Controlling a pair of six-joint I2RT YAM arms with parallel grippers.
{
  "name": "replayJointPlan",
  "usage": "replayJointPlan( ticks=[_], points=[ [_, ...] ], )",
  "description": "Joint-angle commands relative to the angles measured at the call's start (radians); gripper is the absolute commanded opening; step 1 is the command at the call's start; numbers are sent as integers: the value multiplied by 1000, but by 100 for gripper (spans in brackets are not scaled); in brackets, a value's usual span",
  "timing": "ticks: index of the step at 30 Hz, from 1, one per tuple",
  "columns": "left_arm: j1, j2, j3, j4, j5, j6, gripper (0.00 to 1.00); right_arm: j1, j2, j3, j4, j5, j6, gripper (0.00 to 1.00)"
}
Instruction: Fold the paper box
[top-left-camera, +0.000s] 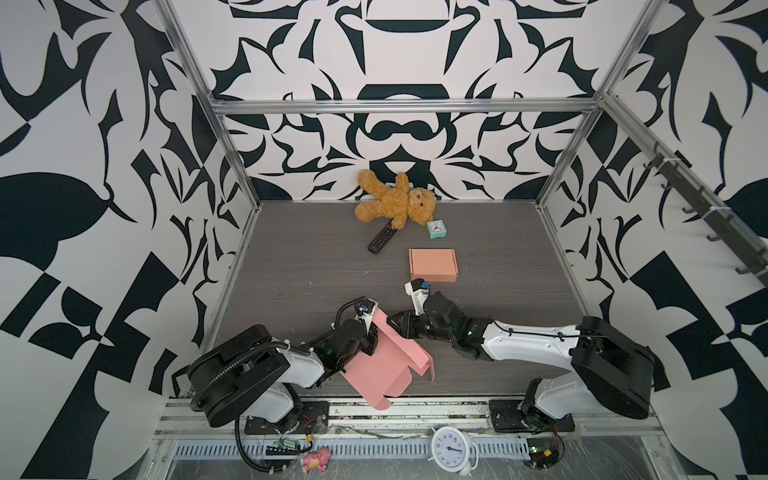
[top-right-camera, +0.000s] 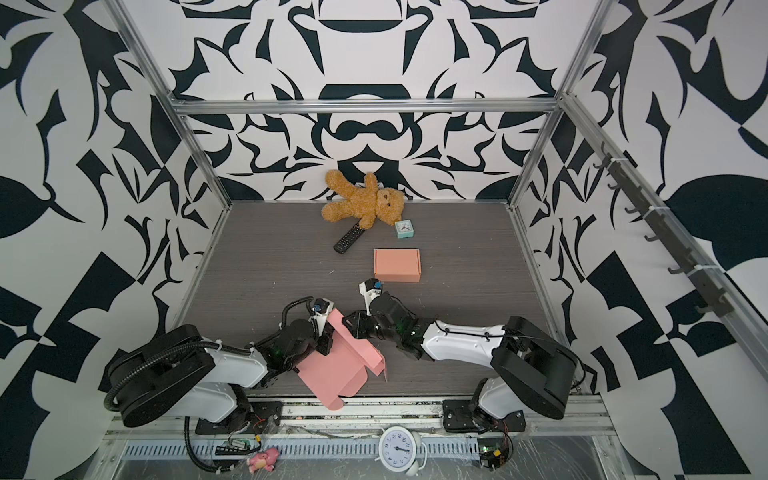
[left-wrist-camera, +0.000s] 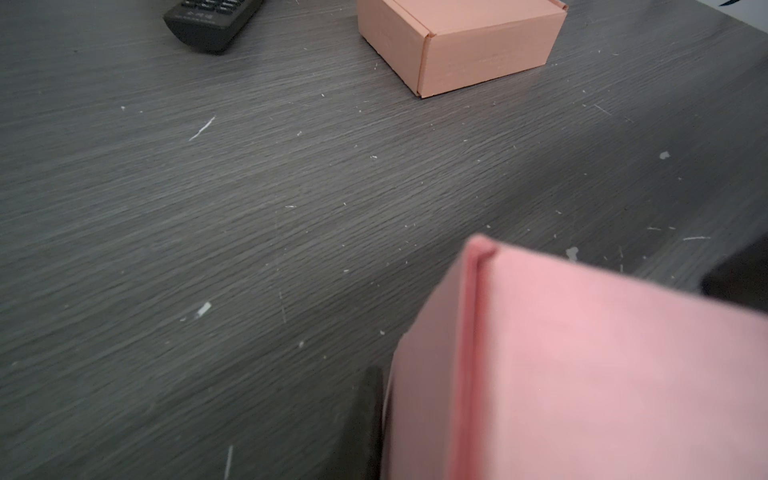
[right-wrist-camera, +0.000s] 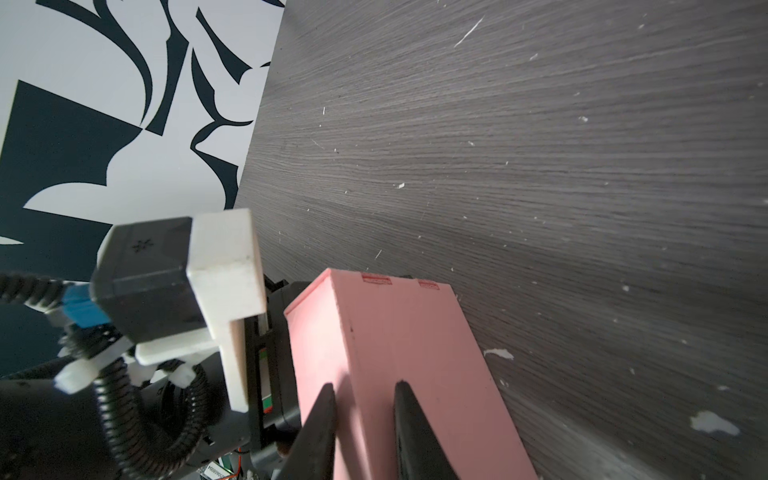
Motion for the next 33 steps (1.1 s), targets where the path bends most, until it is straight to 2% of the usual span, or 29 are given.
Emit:
replayJointPlan(
  ticks=[1, 3, 8, 13, 17, 21, 24, 28, 33],
  points=[
    [5, 2, 3, 37, -40, -21, 14, 10, 7, -15, -88, -17, -5, 25],
    [5, 2, 3, 38, -37, -21, 14, 9, 6, -21, -80, -18, -2, 25],
    [4, -9, -8, 38, -20, -31, 27, 10, -7, -34, -85, -4, 0, 25],
    [3, -80, -42, 32, -24, -43, 28, 10, -12, -31, -94, 7, -6, 25],
    [3, -175, -42, -85, -42, -59, 23, 8, -6, -28, -86, 6, -8, 25],
    [3, -231, -49, -112, -38, -57, 21, 8, 6, -27, -81, 7, -9, 25],
    [3, -215, -27, -121, -30, -34, 21, 8, 15, -25, -74, 3, -6, 25],
    [3, -180, -12, -108, -23, -34, 14, 8, 15, -21, -74, 3, -8, 24],
    [2, -189, -17, -99, -18, -37, 11, 7, -5, -8, -95, 24, -18, 24]
  ],
)
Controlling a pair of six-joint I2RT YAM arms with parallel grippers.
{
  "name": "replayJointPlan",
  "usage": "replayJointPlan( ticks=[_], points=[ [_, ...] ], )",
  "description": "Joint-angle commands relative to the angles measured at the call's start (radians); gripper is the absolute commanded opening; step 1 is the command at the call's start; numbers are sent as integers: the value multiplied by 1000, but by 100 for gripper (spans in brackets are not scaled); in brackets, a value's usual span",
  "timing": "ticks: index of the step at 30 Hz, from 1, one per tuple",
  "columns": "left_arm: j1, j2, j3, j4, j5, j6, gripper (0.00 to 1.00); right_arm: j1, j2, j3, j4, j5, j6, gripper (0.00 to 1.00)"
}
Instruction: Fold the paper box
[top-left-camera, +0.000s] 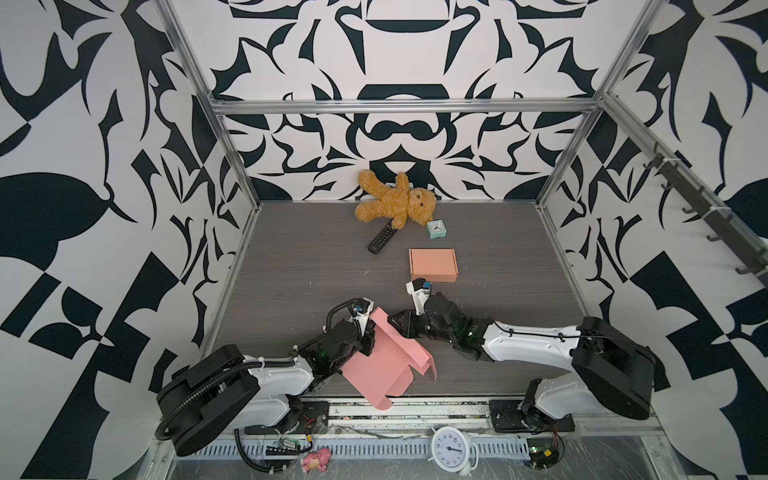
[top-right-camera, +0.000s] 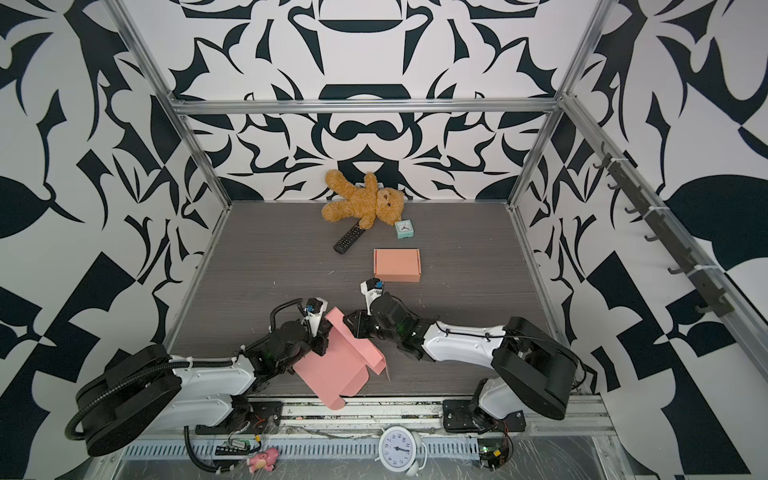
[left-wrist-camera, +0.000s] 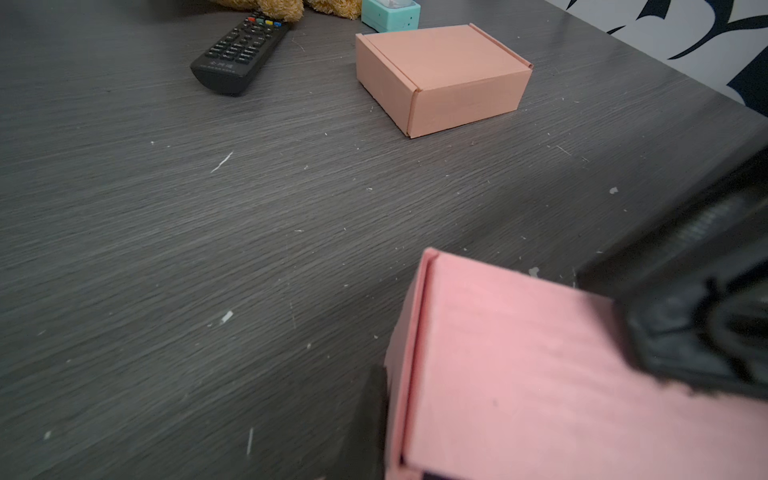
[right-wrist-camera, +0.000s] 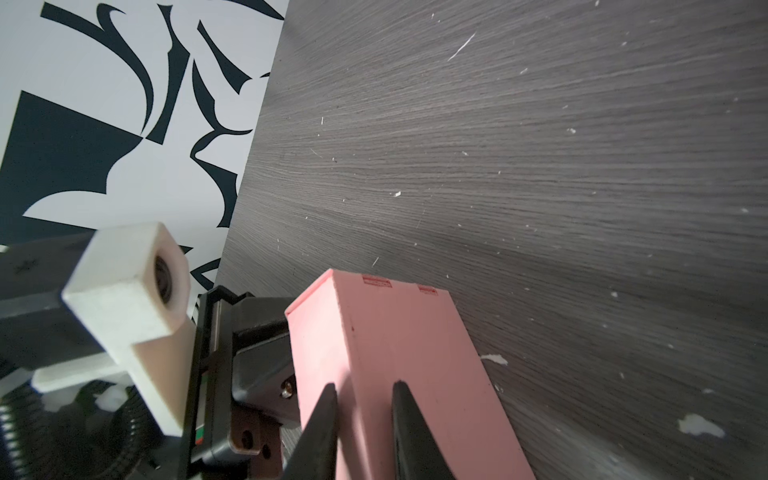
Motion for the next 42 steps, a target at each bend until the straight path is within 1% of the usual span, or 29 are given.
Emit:
replayJointPlan(
  ticks=[1, 4, 7, 12, 15, 18, 19, 21, 24, 26, 29, 32, 38, 42],
  points=[
    [5, -6, 13, -9, -27, -22, 11, 7, -5, 4, -116, 4, -19, 24],
    [6, -35, 14, -45, -36, -21, 10, 7, -24, 23, -159, 13, -43, 29],
    [6, -63, 6, -65, -47, -18, 10, 9, -75, 68, -275, 46, -96, 36],
    [6, -81, 8, -82, -50, -24, 12, 8, -210, 165, -521, 137, -212, 45],
    [6, -83, 18, -107, -55, -41, 13, 27, -259, 228, -666, 202, -266, 46],
    [6, -98, 50, -207, -98, -90, 13, 75, -301, 279, -788, 299, -297, 42],
    [6, -103, 57, -234, -109, -103, 13, 99, -311, 296, -827, 359, -303, 40],
    [6, -121, 65, -277, -122, -128, 13, 136, -320, 326, -883, 416, -309, 34],
    [6, -145, 79, -332, -141, -149, 13, 179, -315, 357, -931, 469, -311, 25],
    [6, -160, 93, -369, -142, -155, 13, 198, -297, 377, -961, 499, -311, 16],
    [6, -181, 107, -412, -147, -162, 13, 203, -267, 391, -982, 527, -310, 9],
    [6, -197, 118, -442, -148, -166, 13, 205, -240, 397, -981, 541, -311, 7],
    [6, -201, 145, -499, -152, -191, 12, 203, -186, 401, -989, 568, -316, 7],
    [6, -201, 157, -520, -149, -206, 10, 203, -172, 385, -964, 561, -315, 7]
  ],
)
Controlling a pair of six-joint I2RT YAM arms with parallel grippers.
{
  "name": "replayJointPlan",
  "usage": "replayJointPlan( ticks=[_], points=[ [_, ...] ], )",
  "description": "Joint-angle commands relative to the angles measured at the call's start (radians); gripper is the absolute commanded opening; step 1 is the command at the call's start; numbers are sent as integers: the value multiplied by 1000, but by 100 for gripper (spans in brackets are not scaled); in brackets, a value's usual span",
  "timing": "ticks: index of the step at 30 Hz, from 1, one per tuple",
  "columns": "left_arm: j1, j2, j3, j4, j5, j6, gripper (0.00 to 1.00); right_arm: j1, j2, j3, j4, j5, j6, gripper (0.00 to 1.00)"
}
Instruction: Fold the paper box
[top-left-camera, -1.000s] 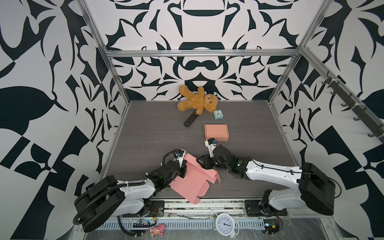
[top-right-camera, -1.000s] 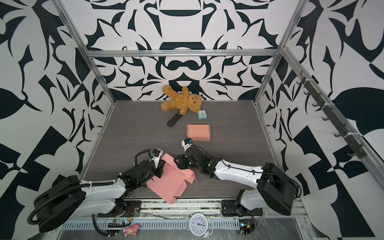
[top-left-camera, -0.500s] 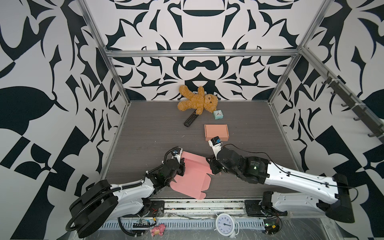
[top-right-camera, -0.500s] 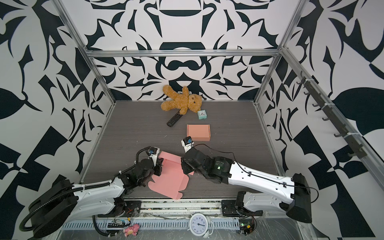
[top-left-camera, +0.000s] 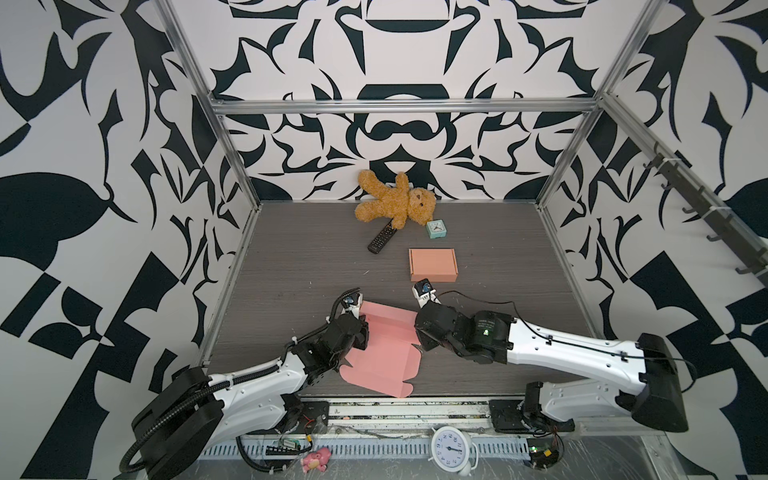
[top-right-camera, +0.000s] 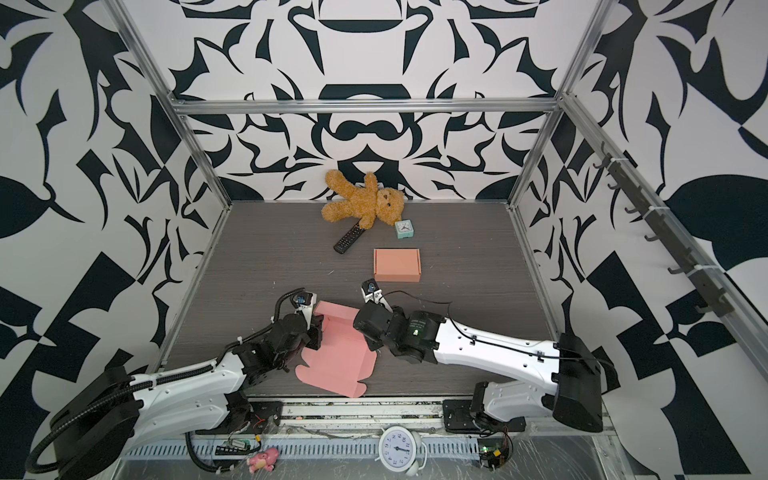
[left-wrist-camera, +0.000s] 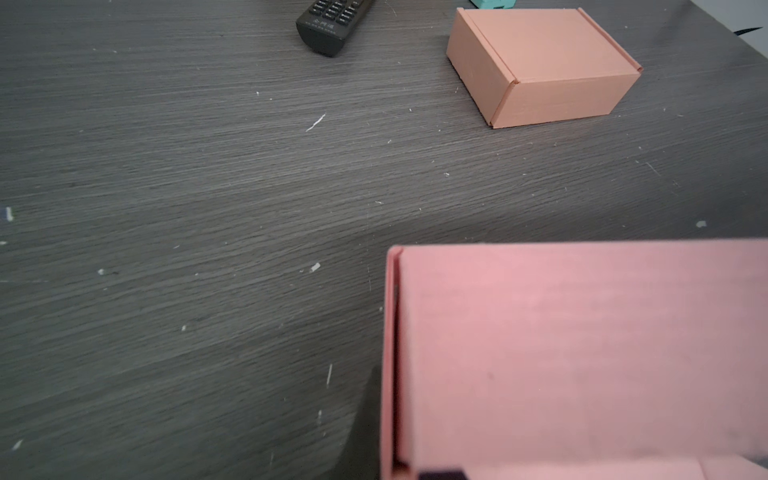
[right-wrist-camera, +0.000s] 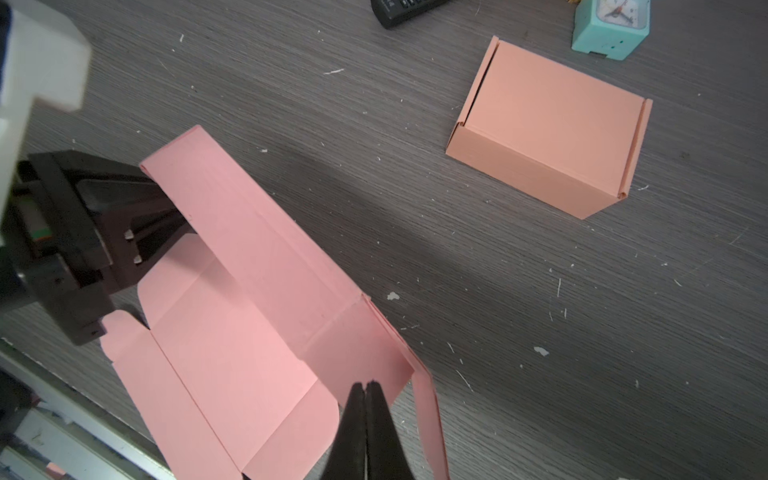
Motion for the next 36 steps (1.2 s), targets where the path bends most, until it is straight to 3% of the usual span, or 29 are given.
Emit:
replayJointPlan(
  ticks=[1, 19, 24, 36],
  points=[
    [3, -14, 30, -36, -11, -35, 10, 2, 3, 17, 14, 37, -6, 7],
    [3, -129, 52, -100, 76, -23, 10, -22, 44, 15, 169, -39, -56, 7],
    [3, -147, 49, -73, 125, -15, 10, -29, 22, -8, 221, -59, -48, 6],
    [10, -173, 98, -168, 110, -6, 10, -30, -119, -121, 343, -85, -91, 10]
  ],
)
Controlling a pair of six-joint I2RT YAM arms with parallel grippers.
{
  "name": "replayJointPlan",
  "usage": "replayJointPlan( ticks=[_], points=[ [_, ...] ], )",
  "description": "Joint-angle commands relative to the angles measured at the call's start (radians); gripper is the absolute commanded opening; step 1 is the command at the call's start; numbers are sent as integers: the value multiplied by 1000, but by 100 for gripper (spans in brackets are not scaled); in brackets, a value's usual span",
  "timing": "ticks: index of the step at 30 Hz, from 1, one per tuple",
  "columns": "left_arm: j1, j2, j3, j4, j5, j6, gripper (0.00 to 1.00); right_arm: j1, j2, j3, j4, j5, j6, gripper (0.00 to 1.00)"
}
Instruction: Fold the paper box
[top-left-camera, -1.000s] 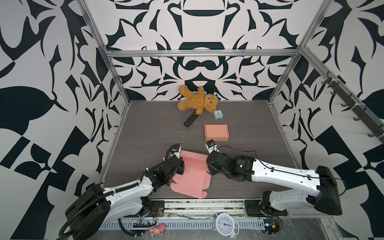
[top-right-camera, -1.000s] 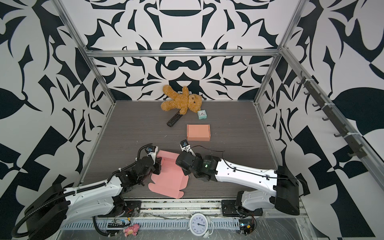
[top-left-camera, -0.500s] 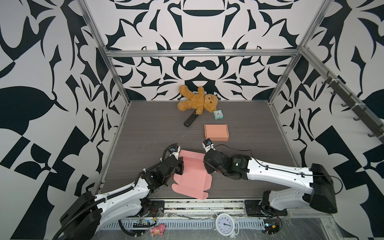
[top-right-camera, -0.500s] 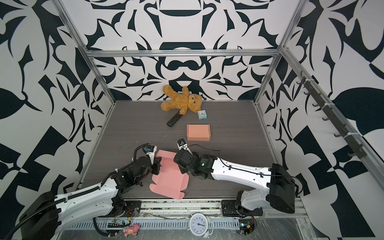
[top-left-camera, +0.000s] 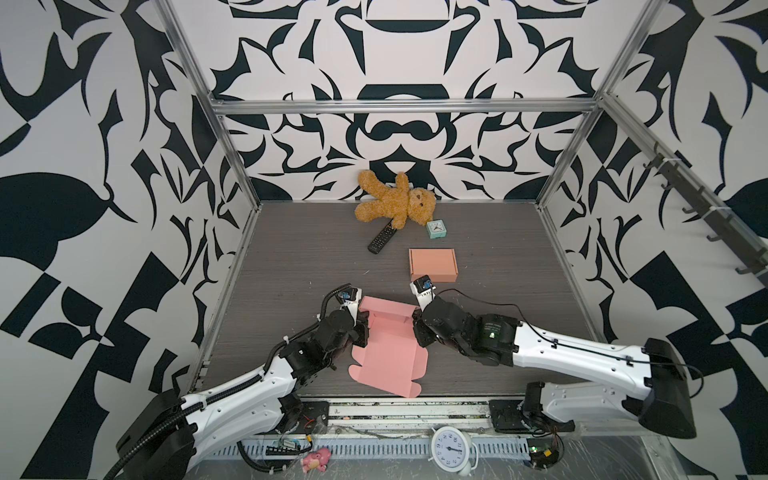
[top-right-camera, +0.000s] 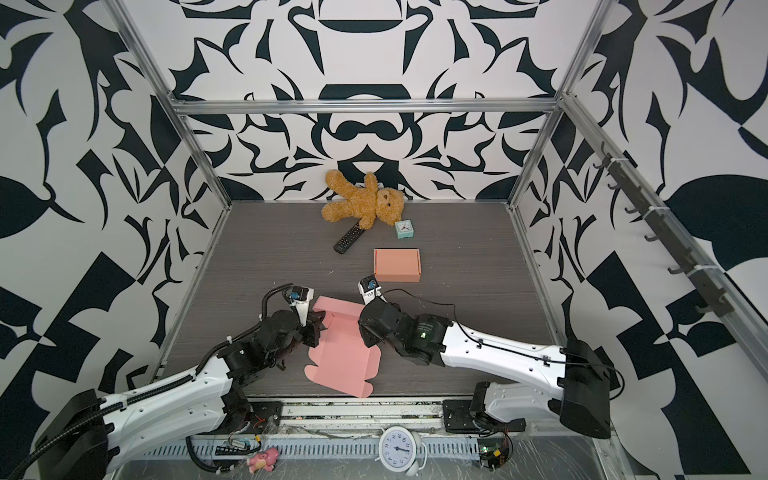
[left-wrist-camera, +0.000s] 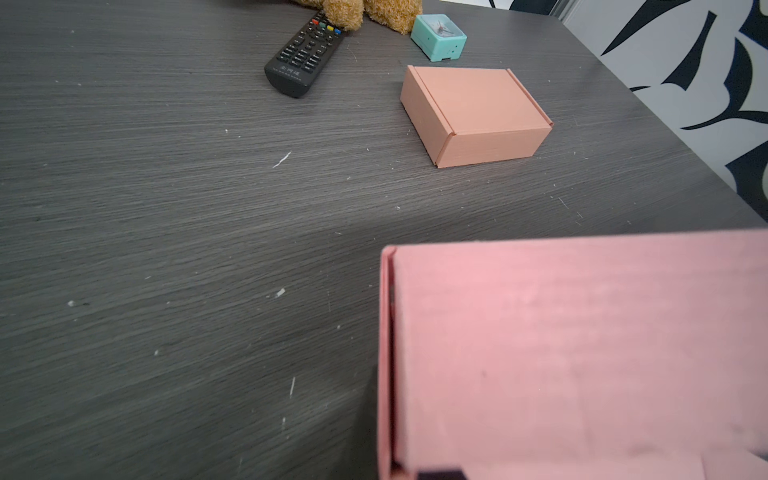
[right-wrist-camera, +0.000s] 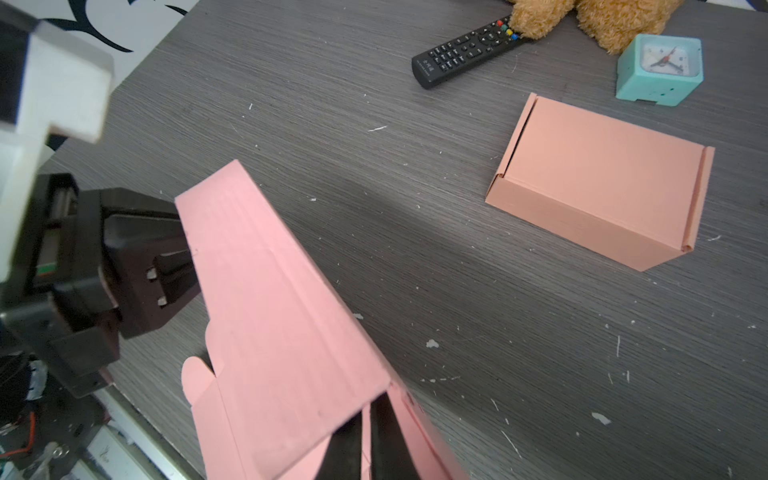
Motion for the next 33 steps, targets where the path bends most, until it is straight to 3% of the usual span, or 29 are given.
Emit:
replayJointPlan(
  ticks=[1, 9, 16, 24, 33],
  points=[
    [11, -19, 57, -68, 14, 5, 9, 0, -44, -16, 100, -14, -21, 10],
    [112, -59, 157, -212, 125, -19, 4, 12, -145, -90, 206, -51, -40, 10],
    [227, -92, 193, -257, 251, -38, 2, 71, -289, -195, 287, -8, -95, 8],
    [382, -120, 204, -249, 444, -117, 1, 71, -488, -414, 497, 57, -83, 8],
    [395, -137, 221, -242, 501, -134, 1, 71, -525, -465, 599, 84, -66, 7]
  ],
)
